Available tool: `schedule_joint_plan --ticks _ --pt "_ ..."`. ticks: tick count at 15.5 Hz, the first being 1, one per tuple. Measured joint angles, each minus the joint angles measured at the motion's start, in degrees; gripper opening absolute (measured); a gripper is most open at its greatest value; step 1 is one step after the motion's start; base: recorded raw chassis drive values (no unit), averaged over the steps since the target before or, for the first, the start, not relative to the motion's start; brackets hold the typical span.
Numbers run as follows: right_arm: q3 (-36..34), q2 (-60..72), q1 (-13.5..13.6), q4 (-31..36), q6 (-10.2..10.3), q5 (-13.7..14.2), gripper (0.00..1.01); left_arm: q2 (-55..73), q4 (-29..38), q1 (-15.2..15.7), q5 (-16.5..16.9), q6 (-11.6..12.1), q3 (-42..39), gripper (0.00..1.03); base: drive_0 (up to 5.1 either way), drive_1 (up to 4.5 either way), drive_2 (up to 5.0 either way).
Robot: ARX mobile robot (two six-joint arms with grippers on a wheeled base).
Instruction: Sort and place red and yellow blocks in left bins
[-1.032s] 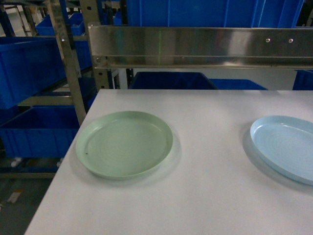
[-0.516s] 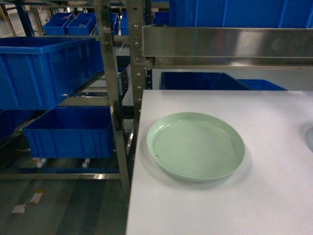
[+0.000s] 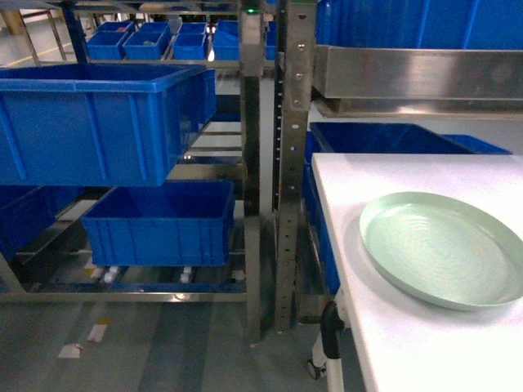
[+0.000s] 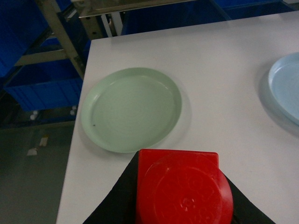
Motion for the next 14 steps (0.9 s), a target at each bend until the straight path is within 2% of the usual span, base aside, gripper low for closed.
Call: schedule_joint_plan --ticks 14 --pt "-0.02 0.02 0.00 -0.07 0.00 0.00 0.27 -0.02 0.13 -0.02 0.00 0.00 0.09 0.27 -5.0 2.44 2.4"
